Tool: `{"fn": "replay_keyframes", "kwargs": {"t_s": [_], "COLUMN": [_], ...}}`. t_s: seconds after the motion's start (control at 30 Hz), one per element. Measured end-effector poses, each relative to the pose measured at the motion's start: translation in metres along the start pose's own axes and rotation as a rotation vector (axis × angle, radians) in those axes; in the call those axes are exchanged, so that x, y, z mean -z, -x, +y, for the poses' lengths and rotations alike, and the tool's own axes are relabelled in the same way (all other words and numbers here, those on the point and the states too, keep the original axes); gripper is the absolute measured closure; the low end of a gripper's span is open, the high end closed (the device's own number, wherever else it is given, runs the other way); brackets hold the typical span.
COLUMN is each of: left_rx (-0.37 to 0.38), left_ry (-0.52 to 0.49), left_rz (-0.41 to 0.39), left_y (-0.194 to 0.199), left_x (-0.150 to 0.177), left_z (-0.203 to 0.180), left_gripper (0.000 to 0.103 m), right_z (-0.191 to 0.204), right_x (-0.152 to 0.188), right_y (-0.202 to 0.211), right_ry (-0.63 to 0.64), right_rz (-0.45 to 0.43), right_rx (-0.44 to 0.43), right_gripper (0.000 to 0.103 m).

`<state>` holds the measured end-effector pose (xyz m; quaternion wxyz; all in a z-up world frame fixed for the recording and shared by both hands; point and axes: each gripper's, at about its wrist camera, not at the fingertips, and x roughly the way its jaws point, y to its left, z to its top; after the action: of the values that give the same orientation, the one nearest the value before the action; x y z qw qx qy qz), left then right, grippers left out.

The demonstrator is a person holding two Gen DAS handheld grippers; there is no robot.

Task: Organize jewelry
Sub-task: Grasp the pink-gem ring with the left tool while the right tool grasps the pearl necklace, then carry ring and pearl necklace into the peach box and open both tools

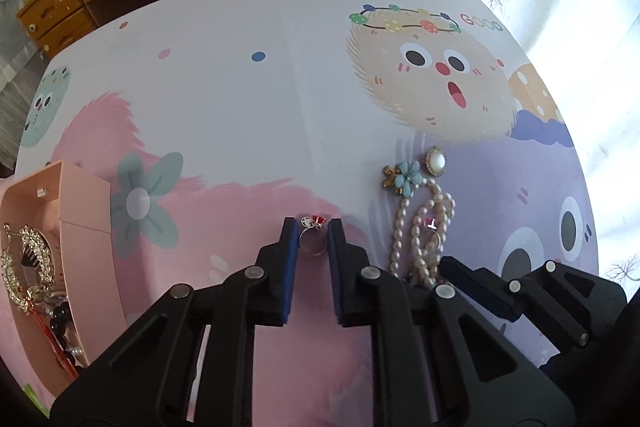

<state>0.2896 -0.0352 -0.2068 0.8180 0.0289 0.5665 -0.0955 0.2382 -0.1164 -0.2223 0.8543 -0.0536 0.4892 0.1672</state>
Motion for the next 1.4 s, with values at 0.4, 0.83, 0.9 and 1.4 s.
{"fn": "replay_keyframes", "kwargs": {"t_s": [0.4,0.83,0.9,1.4], "left_rx": [0.008,0.051,0.059,0.096], "left_ry": [0.016,0.043,0.046,-0.024], "left_rz": [0.001,-0.03,-0.042,-0.07], "left_y": [0.04,0.14,0.156,0.251], "left_x": [0.044,0.083,0.086,0.087], "left_z": [0.001,0.052,0.066,0.16], "left_gripper": [0.091,0.091,0.091,0.091], "right_z": [-0.045,-0.035,-0.025,0.072], "right_x": [0.014,0.02,0.019,-0.031], "right_y": [0.034,0.115,0.132,0.235], "right_ry": [-0.334,-0.469,-0.465,-0.438], "right_rz": [0.044,-0.069,-0.095,-0.295], "right_rx": [-0.105,-0.105,-0.095,-0.031], "right_gripper": [0.099,0.099,0.099,0.099]}}
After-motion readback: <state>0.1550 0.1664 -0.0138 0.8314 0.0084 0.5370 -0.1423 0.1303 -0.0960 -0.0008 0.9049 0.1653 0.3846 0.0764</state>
